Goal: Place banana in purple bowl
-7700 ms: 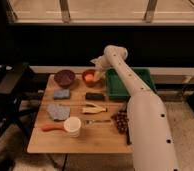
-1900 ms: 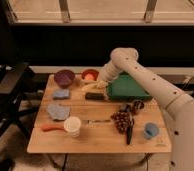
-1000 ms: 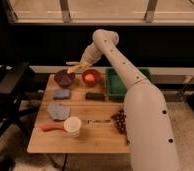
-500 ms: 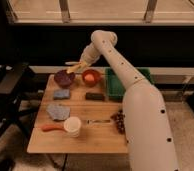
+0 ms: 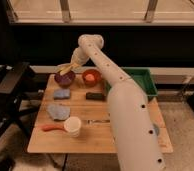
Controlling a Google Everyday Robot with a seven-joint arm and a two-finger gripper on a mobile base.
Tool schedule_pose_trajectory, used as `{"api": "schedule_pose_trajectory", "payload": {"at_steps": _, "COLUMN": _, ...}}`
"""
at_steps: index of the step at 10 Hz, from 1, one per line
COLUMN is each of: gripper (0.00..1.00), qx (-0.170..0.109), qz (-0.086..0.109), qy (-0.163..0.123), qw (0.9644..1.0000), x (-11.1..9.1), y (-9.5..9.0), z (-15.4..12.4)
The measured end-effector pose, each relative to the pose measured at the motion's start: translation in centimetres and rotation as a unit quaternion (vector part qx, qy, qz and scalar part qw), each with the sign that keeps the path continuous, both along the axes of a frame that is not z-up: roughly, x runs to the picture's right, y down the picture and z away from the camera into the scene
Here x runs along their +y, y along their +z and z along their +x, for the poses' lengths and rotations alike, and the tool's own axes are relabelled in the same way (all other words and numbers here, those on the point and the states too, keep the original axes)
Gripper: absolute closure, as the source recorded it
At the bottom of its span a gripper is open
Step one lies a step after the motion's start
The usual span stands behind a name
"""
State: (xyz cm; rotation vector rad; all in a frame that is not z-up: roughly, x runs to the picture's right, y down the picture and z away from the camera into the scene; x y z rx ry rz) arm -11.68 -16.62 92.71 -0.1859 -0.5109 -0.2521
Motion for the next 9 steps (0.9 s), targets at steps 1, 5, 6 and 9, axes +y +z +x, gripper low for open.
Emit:
{"api": "schedule_pose_trajectory", "payload": {"at_steps": 1, "gripper": 0.95, "qx": 0.009, "qz": 0.006, "qy": 0.001, "qw": 0.9999, "x": 0.1, "y": 0.9, "z": 0.4}}
{"api": "schedule_pose_trajectory", "payload": {"at_steps": 5, "gripper": 0.57, "qx": 0.016, "qz": 0.015, "qy": 0.019, "qw": 0.9996, "x": 1.1, "y": 2.6, "z": 0.4}}
{"api": "schedule_pose_trajectory", "payload": {"at_steps": 6, "gripper": 0.49, "qx": 0.013, "qz": 0.017, "qy": 0.021, "qw": 0.9996, "x": 1.2, "y": 2.7, "z": 0.2}}
{"api": "schedule_pose_trajectory", "payload": {"at_steps": 9, "gripper": 0.46, "qx": 0.013, "qz": 0.016, "qy": 0.022, "qw": 0.9995, "x": 1.3, "y": 2.8, "z": 0.4}}
